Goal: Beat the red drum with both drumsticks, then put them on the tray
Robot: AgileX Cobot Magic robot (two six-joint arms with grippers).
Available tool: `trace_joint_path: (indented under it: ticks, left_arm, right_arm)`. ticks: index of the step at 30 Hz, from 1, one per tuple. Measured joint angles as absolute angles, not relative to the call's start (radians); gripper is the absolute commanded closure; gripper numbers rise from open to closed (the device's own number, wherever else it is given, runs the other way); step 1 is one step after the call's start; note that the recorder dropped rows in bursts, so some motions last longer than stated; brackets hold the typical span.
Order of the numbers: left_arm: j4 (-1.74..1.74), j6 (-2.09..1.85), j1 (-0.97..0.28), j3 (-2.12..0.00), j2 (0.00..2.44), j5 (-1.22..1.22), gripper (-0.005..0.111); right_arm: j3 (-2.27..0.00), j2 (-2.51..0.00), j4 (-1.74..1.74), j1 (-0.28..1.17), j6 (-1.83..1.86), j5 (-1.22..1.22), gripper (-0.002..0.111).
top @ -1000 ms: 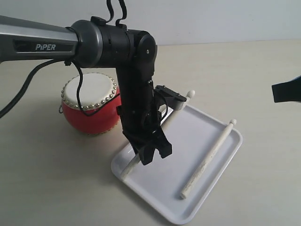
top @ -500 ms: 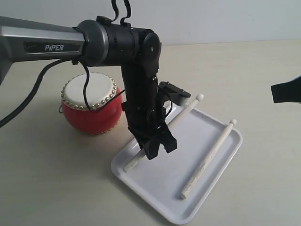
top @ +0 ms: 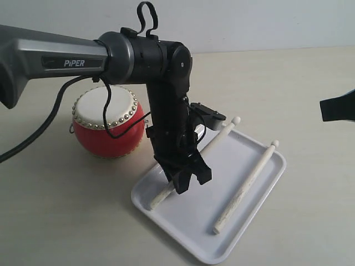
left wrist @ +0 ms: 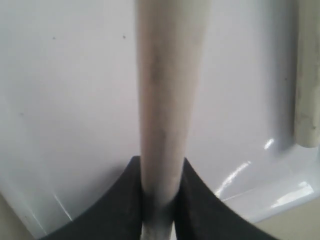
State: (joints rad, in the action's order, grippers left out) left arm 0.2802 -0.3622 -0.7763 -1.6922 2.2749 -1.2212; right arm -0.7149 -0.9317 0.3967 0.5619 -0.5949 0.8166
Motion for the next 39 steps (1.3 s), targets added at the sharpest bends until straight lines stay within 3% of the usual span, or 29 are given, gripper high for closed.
trace_joint_path:
  ticks: [19, 27, 39]
  left_arm:
    - [0.287, -0.36, -0.776, -1.692, 2.284, -1.221, 0.106]
    - [0.287, -0.36, -0.776, -1.692, 2.284, -1.221, 0.08]
    - [0.287, -0.36, -0.776, -1.692, 2.284, -1.221, 0.079]
  right_arm:
    - [-0.715, -0.932, 0.397, 0.562, -0.593, 0.795, 0.108]
    - [-0.715, -0.932, 0.397, 0.562, -0.593, 0.795, 0.108]
    - [-0.715, -0.932, 0.397, 0.562, -0.593, 0.795, 0.108]
